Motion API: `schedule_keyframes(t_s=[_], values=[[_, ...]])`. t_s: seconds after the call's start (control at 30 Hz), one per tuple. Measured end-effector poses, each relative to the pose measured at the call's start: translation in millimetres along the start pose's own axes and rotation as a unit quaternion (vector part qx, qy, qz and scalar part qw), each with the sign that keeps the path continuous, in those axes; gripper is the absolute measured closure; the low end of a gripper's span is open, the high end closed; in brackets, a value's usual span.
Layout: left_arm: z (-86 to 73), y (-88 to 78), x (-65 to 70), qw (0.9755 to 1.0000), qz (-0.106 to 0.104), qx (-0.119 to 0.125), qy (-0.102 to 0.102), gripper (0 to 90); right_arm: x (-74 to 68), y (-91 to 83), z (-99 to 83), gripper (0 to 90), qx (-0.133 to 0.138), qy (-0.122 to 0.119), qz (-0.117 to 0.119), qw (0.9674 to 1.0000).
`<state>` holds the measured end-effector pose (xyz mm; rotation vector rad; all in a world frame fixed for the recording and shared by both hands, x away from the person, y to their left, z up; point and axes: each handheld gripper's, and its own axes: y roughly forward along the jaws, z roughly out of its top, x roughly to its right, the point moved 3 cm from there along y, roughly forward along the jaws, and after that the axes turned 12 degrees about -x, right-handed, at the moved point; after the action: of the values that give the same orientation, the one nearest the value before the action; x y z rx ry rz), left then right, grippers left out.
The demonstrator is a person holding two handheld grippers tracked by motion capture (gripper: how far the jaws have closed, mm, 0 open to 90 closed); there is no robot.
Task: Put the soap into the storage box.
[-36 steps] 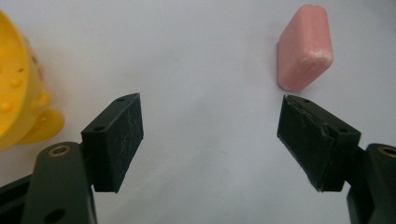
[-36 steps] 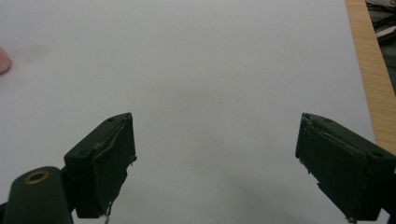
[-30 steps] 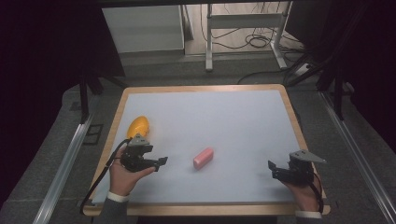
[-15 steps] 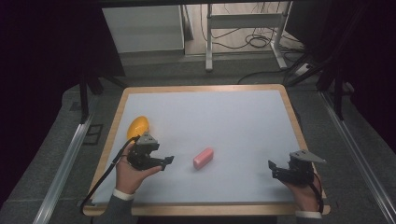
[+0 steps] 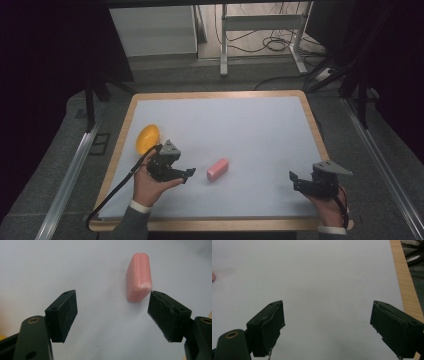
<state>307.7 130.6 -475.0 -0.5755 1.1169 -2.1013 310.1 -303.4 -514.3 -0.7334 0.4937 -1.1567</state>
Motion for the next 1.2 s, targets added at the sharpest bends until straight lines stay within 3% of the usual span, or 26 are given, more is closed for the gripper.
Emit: schedule_keyframes(t_s=[0.3, 0.57, 0.83, 1.2], values=[[12.7, 5.5, 8.5, 0.9999, -0.004, -0.008, 0.014, 24.1, 2.0, -1.0, -0.3, 11.7, 0.001, 0.002, -0.001, 1.0], [18.5, 10.0, 11.3, 0.9999, -0.004, -0.008, 0.012, 24.2, 1.8, 0.2, -0.8, 11.7, -0.002, 0.001, -0.003, 1.0], [28.5, 11.3, 22.3, 0.9994, 0.002, -0.014, 0.031, 24.2, -0.1, 0.1, 0.0, 11.7, -0.001, 0.002, 0.006, 1.0], [35.5, 27.9, 28.3, 0.9987, -0.018, -0.031, 0.035, 26.0, 0.7, 3.2, -1.6, 11.7, -0.008, 0.0, 0.004, 1.0]])
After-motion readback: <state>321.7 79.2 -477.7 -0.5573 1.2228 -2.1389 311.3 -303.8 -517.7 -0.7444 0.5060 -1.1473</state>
